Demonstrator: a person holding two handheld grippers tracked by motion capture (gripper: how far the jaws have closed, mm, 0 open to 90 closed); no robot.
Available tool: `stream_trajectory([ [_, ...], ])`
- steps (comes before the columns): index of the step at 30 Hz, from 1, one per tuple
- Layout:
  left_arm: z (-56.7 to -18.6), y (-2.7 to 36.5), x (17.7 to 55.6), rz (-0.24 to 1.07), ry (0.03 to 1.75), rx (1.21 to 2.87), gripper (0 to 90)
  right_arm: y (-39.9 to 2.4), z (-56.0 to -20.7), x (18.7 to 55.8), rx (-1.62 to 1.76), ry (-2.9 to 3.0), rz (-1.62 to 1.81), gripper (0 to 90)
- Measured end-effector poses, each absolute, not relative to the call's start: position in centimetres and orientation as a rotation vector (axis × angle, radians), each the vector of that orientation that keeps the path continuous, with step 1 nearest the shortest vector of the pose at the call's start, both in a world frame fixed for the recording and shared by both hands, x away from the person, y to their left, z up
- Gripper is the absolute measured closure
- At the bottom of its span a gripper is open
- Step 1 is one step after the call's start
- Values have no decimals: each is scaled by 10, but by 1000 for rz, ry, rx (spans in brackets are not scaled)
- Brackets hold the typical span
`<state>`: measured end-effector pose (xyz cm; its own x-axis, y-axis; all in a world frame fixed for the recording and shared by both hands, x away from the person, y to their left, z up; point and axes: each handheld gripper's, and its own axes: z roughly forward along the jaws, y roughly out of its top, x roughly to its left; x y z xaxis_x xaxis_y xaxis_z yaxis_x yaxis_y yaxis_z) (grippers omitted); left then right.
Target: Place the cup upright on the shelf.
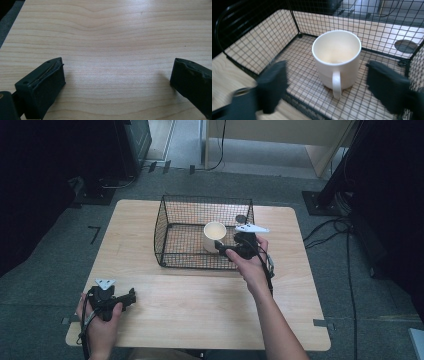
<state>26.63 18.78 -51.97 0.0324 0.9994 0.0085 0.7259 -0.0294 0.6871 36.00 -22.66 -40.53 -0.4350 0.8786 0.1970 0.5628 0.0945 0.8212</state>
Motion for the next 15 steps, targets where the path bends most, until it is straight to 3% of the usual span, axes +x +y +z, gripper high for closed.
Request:
stream_trajectory([
  [2,-520,188,266,703,1745,1809,0,-228,-402,351,1408,2050,1266,0],
  [15,-520,188,266,704,1744,1805,0,-243,-401,316,1367,2042,1251,0],
])
